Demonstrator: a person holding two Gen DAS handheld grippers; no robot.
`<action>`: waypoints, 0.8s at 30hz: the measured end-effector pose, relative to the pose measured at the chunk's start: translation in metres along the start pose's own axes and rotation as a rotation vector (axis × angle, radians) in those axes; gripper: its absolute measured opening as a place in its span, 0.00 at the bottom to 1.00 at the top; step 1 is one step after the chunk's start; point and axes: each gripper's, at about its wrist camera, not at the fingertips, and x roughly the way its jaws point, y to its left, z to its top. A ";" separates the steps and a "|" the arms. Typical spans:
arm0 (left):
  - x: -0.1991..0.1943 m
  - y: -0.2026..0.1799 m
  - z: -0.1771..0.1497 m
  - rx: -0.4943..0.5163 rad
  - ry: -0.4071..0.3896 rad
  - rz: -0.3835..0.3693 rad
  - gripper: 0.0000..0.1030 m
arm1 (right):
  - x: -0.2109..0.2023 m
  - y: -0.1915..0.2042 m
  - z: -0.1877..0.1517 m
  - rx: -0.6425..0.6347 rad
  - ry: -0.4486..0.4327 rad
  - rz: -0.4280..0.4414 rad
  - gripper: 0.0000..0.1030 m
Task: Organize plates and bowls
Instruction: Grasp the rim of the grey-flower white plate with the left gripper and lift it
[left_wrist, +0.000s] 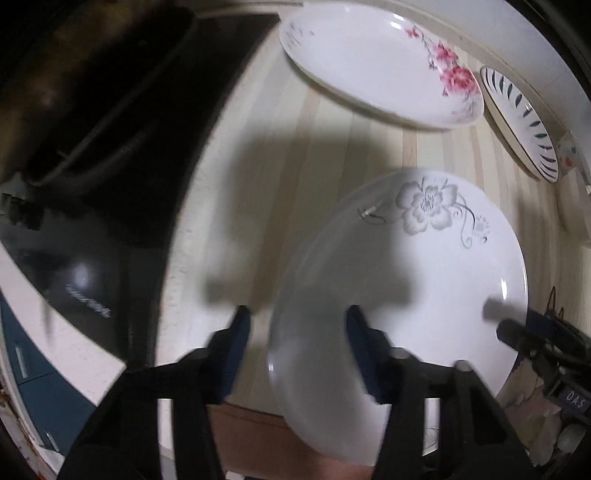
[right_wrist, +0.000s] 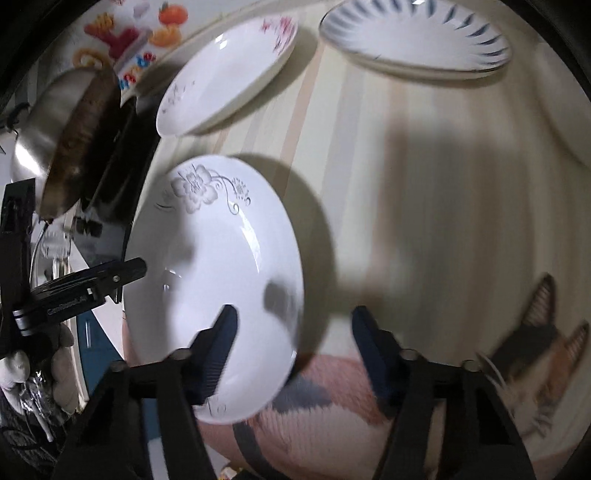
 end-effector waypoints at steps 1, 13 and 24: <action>0.003 -0.001 -0.001 0.000 0.008 -0.013 0.37 | -0.001 0.005 0.001 -0.018 -0.012 0.010 0.50; 0.001 -0.019 -0.022 -0.012 -0.021 -0.025 0.36 | 0.008 0.003 0.013 -0.026 0.065 0.016 0.16; -0.034 -0.081 -0.036 0.081 -0.054 -0.093 0.36 | -0.065 -0.052 -0.016 0.021 0.017 -0.004 0.16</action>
